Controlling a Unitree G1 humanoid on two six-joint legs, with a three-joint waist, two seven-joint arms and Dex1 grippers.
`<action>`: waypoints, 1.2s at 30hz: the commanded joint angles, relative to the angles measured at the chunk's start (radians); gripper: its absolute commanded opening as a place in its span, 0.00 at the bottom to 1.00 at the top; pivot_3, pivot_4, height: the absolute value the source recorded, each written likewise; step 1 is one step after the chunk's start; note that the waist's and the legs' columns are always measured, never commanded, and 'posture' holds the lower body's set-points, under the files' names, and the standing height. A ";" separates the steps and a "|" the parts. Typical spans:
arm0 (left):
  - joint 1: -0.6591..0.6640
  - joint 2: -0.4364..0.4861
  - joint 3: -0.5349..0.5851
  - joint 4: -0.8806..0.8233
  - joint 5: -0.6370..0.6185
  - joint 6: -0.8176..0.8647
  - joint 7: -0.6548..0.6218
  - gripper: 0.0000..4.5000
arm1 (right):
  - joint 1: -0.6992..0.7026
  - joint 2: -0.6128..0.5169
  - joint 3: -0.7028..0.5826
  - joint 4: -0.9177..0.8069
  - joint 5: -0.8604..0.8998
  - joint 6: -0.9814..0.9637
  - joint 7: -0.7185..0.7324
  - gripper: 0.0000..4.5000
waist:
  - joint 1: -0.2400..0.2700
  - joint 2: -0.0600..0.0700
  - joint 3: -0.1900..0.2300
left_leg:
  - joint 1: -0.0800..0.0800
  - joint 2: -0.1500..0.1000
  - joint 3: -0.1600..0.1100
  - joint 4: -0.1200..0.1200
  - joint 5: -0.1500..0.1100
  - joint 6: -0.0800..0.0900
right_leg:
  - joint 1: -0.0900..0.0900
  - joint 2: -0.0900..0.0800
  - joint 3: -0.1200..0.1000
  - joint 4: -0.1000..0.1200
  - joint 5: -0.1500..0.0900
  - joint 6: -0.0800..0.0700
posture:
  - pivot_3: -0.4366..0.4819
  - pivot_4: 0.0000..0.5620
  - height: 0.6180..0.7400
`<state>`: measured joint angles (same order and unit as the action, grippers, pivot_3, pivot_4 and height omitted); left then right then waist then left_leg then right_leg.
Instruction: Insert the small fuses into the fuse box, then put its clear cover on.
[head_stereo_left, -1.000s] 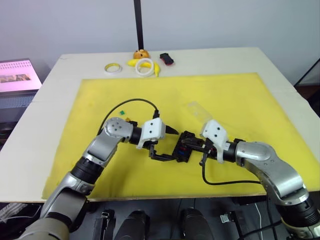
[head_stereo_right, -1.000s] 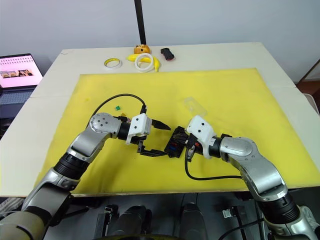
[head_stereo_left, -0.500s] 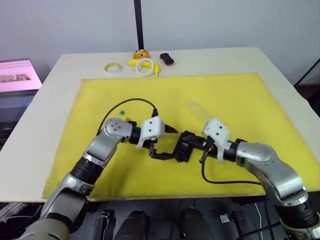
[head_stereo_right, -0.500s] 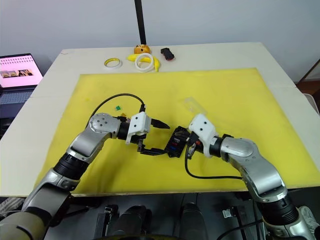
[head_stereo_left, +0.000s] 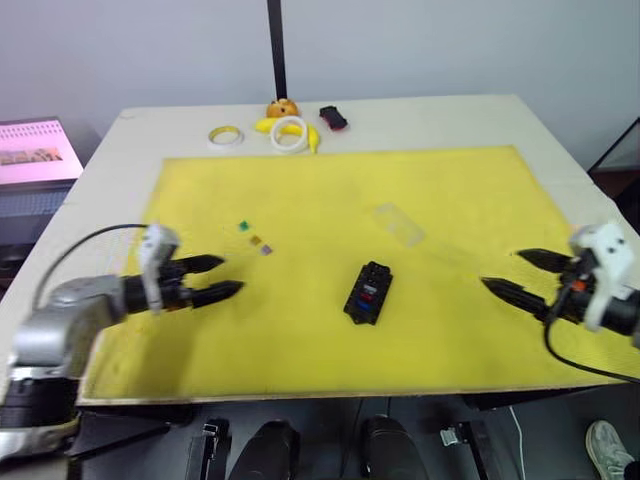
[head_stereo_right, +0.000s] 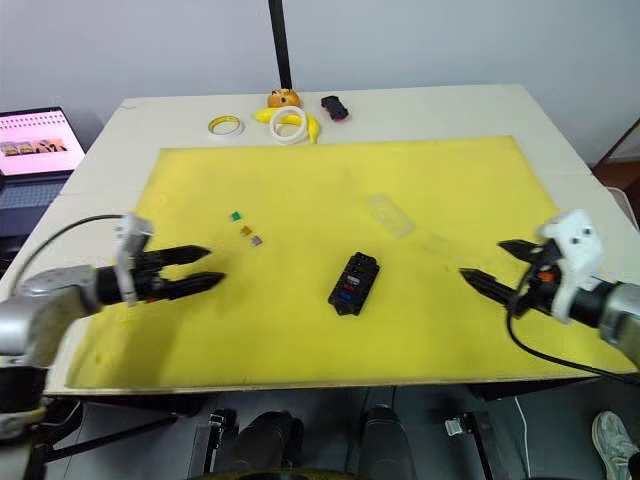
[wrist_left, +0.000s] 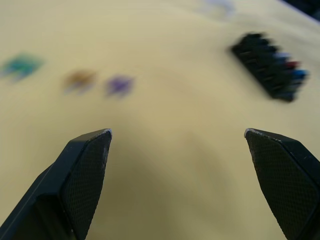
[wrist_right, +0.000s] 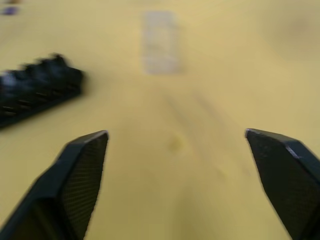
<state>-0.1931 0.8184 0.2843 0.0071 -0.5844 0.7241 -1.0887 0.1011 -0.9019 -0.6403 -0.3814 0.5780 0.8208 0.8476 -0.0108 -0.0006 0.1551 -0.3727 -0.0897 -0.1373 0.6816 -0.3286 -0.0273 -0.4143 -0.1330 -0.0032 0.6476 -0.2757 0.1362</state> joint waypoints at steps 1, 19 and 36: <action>0.044 0.067 0.115 0.077 -0.036 0.045 -0.015 1.00 | 0.030 -0.028 -0.091 0.030 -0.016 -0.045 0.023 0.99 | 0.000 0.000 0.000 | 0.000 0.000 0.000 0.000 0.000 0.000 | 0.000 0.000 0.000 0.000 0.000 0.000 | 0.48 0.27 1.00; -0.128 0.001 0.038 0.005 -0.218 0.457 0.144 1.00 | -0.314 0.096 0.169 -0.191 0.334 0.197 -0.179 0.99 | 0.000 0.000 0.000 | 0.000 0.001 0.000 0.000 0.000 0.000 | 0.000 0.000 0.000 0.000 0.000 0.000 | 0.48 0.27 1.00; -0.509 -0.340 0.278 0.462 -0.262 0.825 0.511 1.00 | -0.627 0.264 0.668 -0.193 0.196 0.099 -0.251 0.99 | -0.004 -0.001 0.000 | -0.004 -0.001 0.001 0.001 0.000 0.000 | -0.006 -0.001 0.001 0.002 0.000 0.000 | 0.48 0.27 1.00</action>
<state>-0.6869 0.4827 0.5258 0.4590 -0.8392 1.5433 -0.5977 -0.5184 -0.6468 0.0318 -0.5604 0.7938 0.9549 0.5914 -0.0146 -0.0017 0.1551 -0.3763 -0.0906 -0.1365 0.6825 -0.3286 -0.0277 -0.4206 -0.1342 -0.0022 0.6501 -0.2756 0.1363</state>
